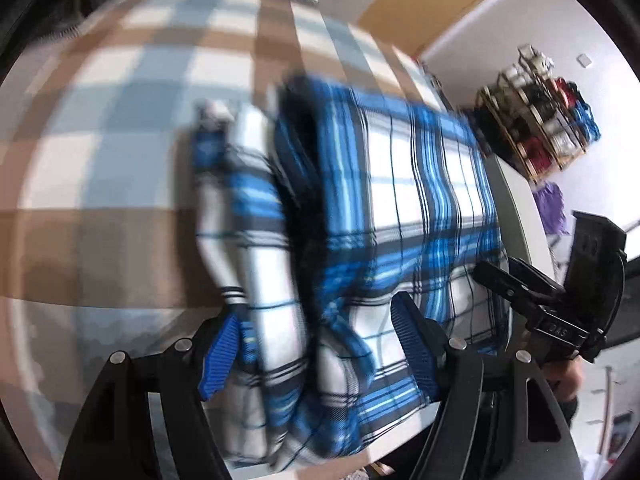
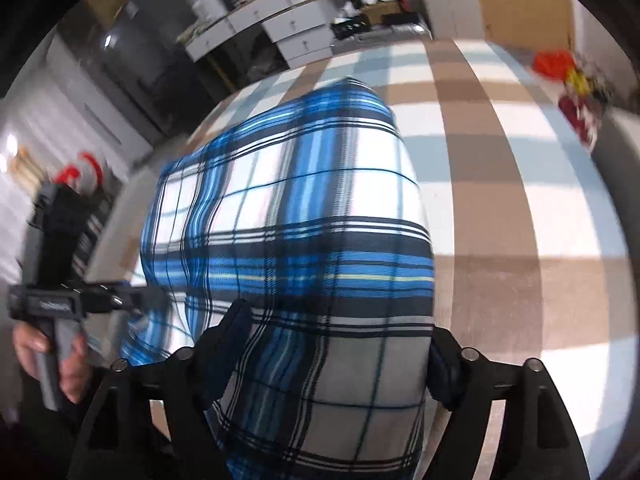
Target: Fold large clothes
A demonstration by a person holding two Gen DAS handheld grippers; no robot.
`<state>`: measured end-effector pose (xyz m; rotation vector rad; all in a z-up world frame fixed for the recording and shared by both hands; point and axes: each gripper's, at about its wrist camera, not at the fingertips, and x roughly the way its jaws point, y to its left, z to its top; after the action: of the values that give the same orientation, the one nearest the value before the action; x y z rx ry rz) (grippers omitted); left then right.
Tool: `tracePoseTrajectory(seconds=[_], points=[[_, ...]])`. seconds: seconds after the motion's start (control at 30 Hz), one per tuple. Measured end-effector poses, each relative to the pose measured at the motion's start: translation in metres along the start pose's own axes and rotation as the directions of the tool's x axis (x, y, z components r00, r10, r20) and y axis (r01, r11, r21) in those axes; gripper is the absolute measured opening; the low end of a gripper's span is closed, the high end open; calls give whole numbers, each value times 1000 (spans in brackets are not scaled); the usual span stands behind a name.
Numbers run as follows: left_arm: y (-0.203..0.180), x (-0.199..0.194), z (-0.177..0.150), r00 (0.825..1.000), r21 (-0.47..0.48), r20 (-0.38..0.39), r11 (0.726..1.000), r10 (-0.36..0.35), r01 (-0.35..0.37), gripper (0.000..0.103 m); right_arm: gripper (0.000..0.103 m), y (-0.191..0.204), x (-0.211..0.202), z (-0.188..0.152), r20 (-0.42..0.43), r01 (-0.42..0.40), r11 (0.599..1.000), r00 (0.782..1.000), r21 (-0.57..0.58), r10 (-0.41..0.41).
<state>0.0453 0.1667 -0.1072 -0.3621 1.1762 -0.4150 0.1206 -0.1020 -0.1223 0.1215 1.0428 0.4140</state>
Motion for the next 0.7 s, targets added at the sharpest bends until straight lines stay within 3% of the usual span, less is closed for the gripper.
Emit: tracePoseTrajectory(seconds=[0.13,0.23,0.33,0.47,0.53,0.6,0.7], points=[[-3,-14,5,991,18,83,995,-101,100,69,82,2,-39,12,130,110,992,985,59,-117],[-14,-5,2,980,44,50,981,-193,191,69,103,1,-65,32,211,58,996,975,70,-72],[-34,13,2,970,77,-17,967,-243,243,69,103,14,-49,75,68,9,1000,998,25,-11],[-52,24,-10,977,160,-64,965,-201,209,69,103,22,-10,119,-101,-29,999,994,22,31],[-53,31,-13,983,178,-87,969,-160,173,69,103,20,13,128,-191,-37,999,981,39,44],[-50,42,-13,987,180,-113,975,-110,130,69,103,14,44,127,-297,-53,994,951,100,81],[-41,43,-14,989,164,-113,980,-98,115,68,103,6,77,123,-366,-8,990,929,141,60]])
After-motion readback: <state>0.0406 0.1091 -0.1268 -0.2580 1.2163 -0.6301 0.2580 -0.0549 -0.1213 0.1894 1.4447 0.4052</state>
